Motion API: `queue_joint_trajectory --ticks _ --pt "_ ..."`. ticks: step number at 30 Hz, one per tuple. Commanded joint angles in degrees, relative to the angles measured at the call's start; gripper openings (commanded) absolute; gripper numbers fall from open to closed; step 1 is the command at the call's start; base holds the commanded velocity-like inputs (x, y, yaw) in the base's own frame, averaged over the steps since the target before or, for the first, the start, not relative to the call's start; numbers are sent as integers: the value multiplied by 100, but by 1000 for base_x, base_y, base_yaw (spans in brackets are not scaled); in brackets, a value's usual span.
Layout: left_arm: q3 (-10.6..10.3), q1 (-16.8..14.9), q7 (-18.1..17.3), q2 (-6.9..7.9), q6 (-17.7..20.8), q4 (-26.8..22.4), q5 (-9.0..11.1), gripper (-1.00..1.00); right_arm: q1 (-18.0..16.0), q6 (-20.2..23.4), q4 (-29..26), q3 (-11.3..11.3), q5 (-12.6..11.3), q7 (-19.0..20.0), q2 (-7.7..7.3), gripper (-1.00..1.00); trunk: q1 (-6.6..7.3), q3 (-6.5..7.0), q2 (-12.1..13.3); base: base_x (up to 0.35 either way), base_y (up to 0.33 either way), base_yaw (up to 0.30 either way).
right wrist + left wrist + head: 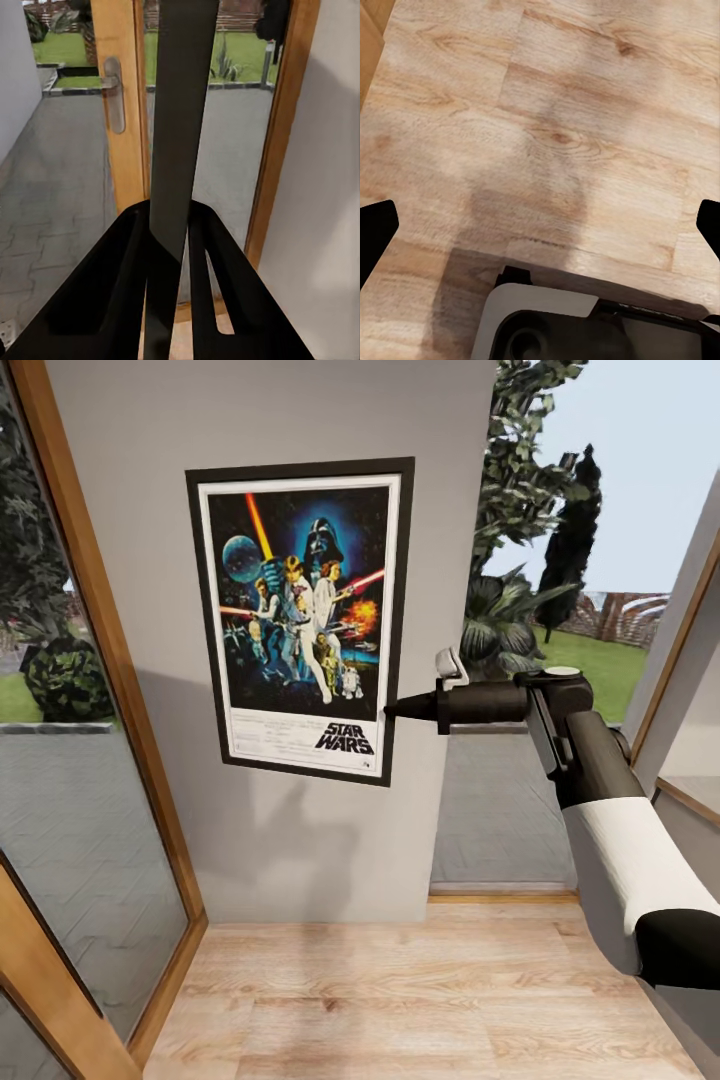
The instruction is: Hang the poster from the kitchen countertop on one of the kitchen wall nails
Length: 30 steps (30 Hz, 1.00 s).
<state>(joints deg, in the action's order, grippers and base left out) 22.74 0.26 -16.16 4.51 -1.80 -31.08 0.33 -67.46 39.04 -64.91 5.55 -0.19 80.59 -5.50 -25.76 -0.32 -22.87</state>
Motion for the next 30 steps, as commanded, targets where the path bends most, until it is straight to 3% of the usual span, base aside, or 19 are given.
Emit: queue_joint_trajectory --ticks 1,30 --pt "23 1 -36 -3 -4 -3 3 100 -3 78 -2 6 -7 27 -3 -100 -3 -3 -5 0 0 0" --pt "20 1 -36 -3 -4 -2 3 100 4 -47 -168 -43 -3 4 -21 -100 -3 -3 -5 0 0 0"
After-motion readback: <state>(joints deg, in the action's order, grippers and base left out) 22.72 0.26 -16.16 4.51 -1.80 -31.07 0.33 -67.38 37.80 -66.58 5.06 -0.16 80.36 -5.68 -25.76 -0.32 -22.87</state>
